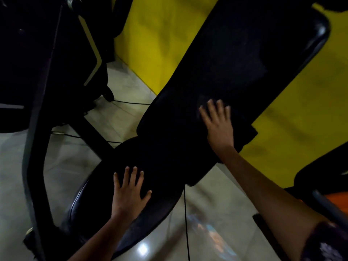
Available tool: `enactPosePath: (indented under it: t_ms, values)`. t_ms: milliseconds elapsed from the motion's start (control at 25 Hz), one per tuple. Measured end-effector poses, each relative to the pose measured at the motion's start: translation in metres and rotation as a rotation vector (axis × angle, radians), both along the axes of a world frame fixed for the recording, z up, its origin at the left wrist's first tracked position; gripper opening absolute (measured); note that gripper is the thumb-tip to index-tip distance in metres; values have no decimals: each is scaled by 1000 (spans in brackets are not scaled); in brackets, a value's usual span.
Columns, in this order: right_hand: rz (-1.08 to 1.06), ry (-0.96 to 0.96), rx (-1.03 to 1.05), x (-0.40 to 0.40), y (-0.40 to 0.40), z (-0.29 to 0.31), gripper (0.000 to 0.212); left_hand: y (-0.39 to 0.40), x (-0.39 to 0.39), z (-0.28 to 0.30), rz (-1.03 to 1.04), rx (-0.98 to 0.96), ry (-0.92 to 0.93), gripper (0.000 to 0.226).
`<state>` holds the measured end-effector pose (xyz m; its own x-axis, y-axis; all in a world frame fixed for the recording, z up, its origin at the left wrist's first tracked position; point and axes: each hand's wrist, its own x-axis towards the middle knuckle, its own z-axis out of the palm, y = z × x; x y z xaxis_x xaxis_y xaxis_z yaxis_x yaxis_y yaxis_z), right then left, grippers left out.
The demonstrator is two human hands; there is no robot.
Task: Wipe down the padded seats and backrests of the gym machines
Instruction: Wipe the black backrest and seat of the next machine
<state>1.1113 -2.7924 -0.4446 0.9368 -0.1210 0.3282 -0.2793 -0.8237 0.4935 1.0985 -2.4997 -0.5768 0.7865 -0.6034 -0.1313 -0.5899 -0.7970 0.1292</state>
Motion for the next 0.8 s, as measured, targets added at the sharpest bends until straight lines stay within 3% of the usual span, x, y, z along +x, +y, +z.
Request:
enactPosePath:
  t_ms: [80,200,320,520,600,720,800]
  values:
    - [178,225,-74,-3,-9,0,61,-24,6,12,0,8,33,74]
    - [121,49,-80,18,-20,47,60,-69,20,11,-103,-52,42,83]
    - [-10,-129,-25,35,-20,66,62,-84,23,-17,-142,-47,215,79]
    - [327,369,-150,24,-27,38,62,-84,19,-36,-132,-107,169,79]
    - [342,234,-128,39,-36,70,66,-86,24,-34,-93,-142,216,79]
    - [140,-46,8,59,-40,117,69,-87,23,-30,-97,-136,260,80]
    - [78,-97,21,67,-40,119,68,-88,24,-27,-90,-115,280,82]
